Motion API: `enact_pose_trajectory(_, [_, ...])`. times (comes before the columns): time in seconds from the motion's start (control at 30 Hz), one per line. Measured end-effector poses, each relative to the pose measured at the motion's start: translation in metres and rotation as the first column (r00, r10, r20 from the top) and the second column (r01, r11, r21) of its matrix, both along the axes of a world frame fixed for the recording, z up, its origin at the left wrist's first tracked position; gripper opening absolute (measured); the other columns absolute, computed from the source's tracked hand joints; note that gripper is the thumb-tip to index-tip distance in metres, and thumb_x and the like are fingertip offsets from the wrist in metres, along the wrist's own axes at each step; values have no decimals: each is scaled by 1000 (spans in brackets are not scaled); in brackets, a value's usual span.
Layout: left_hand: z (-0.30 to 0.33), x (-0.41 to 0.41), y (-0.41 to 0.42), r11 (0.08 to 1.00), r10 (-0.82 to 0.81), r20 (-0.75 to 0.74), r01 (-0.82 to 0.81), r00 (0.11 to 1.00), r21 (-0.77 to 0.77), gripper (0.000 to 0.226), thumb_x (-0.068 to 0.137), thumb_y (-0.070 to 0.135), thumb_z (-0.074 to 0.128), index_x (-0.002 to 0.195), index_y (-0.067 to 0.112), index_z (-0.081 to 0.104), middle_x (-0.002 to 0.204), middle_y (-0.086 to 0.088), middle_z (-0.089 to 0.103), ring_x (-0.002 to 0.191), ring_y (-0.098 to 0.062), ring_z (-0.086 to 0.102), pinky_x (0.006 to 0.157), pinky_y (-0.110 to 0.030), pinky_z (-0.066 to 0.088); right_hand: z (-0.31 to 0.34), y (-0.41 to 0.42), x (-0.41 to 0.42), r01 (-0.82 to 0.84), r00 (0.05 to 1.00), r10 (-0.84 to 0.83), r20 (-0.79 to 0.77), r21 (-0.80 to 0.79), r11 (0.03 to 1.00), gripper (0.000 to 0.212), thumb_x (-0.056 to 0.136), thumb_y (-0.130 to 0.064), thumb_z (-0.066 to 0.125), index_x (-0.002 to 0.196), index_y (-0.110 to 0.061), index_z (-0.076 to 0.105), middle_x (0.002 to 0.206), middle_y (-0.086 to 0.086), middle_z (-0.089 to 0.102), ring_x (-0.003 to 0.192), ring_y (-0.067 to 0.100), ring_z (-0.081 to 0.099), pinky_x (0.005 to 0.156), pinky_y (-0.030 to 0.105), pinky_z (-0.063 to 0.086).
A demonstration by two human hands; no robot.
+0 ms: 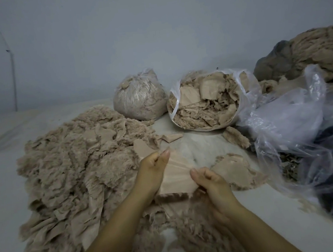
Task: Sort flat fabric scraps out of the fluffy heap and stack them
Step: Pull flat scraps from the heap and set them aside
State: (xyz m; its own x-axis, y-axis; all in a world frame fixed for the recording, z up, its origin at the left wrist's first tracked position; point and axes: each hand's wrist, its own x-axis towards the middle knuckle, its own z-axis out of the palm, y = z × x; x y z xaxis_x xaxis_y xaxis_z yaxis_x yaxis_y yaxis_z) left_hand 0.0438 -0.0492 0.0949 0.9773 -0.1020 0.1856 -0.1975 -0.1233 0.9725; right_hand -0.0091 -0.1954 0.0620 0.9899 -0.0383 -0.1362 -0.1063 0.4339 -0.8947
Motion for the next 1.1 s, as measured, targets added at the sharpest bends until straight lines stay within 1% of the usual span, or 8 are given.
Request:
enact_pose_trajectory(0.2, [-14, 10, 9, 978, 52, 61, -63, 997, 197, 39, 96, 23, 51, 59, 13, 47, 42, 7, 42, 36, -6, 37, 44, -24, 32, 6, -33, 27, 303, 952, -281, 117, -269, 914, 17, 89, -14, 64, 72, -12, 64, 51, 0, 52, 42, 10, 44, 41, 17, 36])
enact_pose_trajectory(0.3, [-19, 14, 24, 904, 134, 154, -184, 979, 385, 33, 94, 27, 53, 65, 11, 53, 55, 1, 53, 49, -13, 47, 52, -31, 38, 4, -76, 46, 408, 909, -393, 141, -492, 769, 28, 88, -16, 65, 61, -17, 58, 50, -2, 48, 51, 16, 42, 54, 25, 36])
enact_pose_trajectory(0.5, [-18, 18, 40, 837, 365, 183, -407, 913, 365, 21, 85, 28, 67, 95, 16, 54, 87, 3, 55, 76, -6, 52, 62, -16, 40, -17, -120, 56, 231, 924, -380, 43, -855, 464, 26, 91, -20, 57, 73, -3, 66, 64, 16, 61, 62, 28, 55, 64, 38, 47])
enact_pose_trajectory(0.6, [-15, 7, 20, 830, 150, 382, -326, 912, 453, 8, 92, 22, 57, 100, 20, 60, 94, 10, 54, 81, -1, 52, 71, -15, 42, -23, -117, 55, 219, 939, -336, 78, -887, 407, 22, 90, -9, 54, 80, 3, 70, 81, 20, 70, 71, 30, 59, 63, 32, 44])
enact_pose_trajectory(0.67, [-18, -2, -3, 804, -159, 313, -61, 936, 591, 21, 97, 20, 48, 115, 19, 60, 111, 7, 57, 100, -7, 55, 90, -24, 44, -23, -112, 54, 279, 936, -315, 158, -878, 388, 17, 88, -8, 58, 82, -5, 74, 87, 4, 72, 80, 22, 61, 67, 27, 39])
enact_pose_trajectory(0.8, [-43, -7, -59, 486, -565, 46, 288, 824, 825, 47, 102, 15, 34, 148, 20, 27, 157, 4, 20, 144, -10, 15, 113, -19, 7, -20, -110, 52, 299, 939, -285, 190, -862, 409, 12, 86, -13, 65, 89, -13, 77, 88, -10, 67, 88, 11, 60, 75, 23, 39])
enact_pose_trajectory(0.97, [-64, 0, -106, 232, -595, -194, 398, 780, 888, 59, 102, 41, 28, 151, 15, 9, 160, -1, 2, 146, -16, -2, 117, -33, 4, -23, -127, 45, 247, 952, -256, 168, -915, 320, 16, 92, -16, 60, 87, -14, 75, 82, 5, 72, 71, 19, 60, 78, 33, 49])
enact_pose_trajectory(1.1, [-75, 4, -111, 170, -597, -231, 403, 768, 899, 64, 100, 48, 25, 151, 16, 6, 160, 1, -3, 146, -14, -7, 117, -33, 0, -29, -138, 39, 354, 911, -312, 270, -899, 256, 18, 94, -16, 57, 91, -10, 73, 85, 12, 73, 75, 27, 65, 75, 33, 49])
